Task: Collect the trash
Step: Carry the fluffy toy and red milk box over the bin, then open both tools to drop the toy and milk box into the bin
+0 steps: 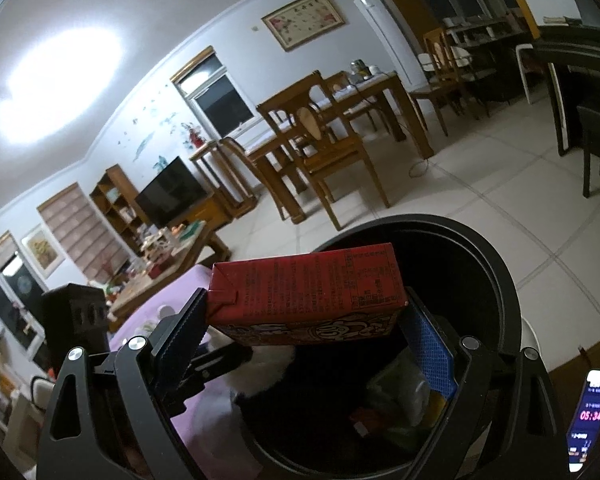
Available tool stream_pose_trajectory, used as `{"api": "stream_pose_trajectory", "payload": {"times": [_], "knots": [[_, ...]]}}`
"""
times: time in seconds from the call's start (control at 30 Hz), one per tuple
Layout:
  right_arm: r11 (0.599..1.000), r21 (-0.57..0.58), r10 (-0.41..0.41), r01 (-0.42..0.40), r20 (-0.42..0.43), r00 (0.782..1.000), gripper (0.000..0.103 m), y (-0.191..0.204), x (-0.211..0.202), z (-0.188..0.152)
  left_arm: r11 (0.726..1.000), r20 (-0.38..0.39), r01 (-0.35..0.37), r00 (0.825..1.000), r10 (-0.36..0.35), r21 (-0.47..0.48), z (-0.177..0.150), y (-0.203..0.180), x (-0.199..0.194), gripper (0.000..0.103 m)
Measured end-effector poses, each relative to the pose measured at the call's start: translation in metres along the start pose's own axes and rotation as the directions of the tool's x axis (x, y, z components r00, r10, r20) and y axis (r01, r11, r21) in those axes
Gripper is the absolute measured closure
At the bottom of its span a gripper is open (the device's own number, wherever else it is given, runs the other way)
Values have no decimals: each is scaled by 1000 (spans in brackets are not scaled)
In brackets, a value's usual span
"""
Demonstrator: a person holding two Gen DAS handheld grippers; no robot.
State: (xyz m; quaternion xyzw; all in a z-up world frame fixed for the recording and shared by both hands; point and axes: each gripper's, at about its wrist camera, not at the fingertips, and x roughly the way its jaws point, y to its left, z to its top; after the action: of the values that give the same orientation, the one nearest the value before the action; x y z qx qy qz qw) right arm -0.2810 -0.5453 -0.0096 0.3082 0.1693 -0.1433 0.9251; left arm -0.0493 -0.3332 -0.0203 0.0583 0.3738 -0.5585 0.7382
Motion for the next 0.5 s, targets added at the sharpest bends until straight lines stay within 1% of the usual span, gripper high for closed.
{"api": "stream_pose_trajectory", "payload": {"times": [0.1,0.23,0.5], "knots": [[1000,7,-6,6,-9,1000,13,5,12,2,1000,-9,16,1000,-16,-7,1,-1,5,61],[1000,17,-14,14,-14,1000,12,1,20,2,1000,-11,21,1000,-21,-1,1,-5,6,61],[999,28,-17,17,-21,1000,12,-1,28,-3,1000,-14,30,999,-30,-2,1,-2,6,61]]}}
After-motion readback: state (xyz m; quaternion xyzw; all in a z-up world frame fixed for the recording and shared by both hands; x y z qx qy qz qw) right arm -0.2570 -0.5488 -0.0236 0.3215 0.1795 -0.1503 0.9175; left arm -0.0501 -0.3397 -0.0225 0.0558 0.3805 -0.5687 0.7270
